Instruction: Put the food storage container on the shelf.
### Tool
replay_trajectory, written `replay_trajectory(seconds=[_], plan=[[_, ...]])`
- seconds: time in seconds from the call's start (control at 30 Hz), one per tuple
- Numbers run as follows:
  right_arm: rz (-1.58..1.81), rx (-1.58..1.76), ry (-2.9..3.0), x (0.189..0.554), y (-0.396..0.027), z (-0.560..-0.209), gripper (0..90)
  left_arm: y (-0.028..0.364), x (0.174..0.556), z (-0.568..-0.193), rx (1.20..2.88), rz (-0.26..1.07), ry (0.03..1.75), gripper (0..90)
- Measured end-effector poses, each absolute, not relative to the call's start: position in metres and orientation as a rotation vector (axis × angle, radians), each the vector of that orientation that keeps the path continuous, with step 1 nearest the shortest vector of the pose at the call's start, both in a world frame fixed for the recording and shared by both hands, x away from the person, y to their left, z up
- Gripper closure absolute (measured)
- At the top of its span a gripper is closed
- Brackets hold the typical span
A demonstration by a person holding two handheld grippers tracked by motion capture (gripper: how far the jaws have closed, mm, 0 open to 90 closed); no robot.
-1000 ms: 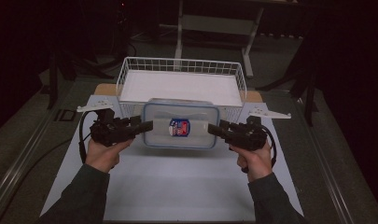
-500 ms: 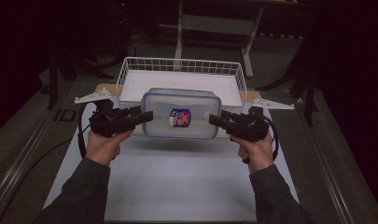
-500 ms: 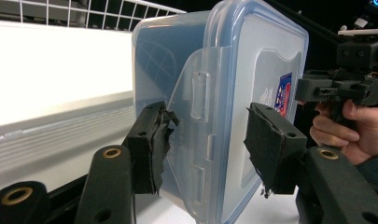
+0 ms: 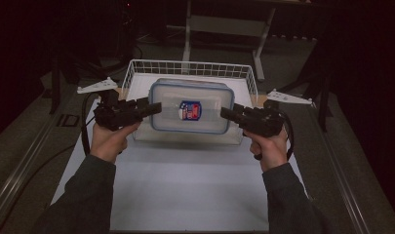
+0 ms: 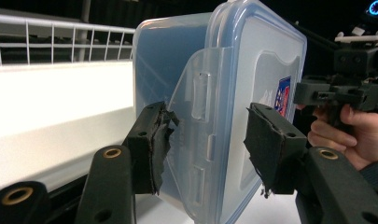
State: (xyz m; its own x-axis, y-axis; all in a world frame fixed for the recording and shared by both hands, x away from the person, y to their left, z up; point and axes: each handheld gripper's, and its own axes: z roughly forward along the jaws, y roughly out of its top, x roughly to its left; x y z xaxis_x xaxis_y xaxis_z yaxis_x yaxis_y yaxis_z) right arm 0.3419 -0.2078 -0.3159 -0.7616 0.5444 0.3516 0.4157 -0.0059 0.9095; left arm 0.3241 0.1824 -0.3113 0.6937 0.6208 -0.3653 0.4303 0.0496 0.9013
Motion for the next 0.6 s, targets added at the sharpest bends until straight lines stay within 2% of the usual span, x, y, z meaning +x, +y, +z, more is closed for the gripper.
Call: replay_trajectory(seconds=[0.6], plan=[[1.891,1.026,2.114,0.364,-0.209,-0.304,51.7,0.182,0.351,-0.304,1.532,0.171,0.874,49.1]])
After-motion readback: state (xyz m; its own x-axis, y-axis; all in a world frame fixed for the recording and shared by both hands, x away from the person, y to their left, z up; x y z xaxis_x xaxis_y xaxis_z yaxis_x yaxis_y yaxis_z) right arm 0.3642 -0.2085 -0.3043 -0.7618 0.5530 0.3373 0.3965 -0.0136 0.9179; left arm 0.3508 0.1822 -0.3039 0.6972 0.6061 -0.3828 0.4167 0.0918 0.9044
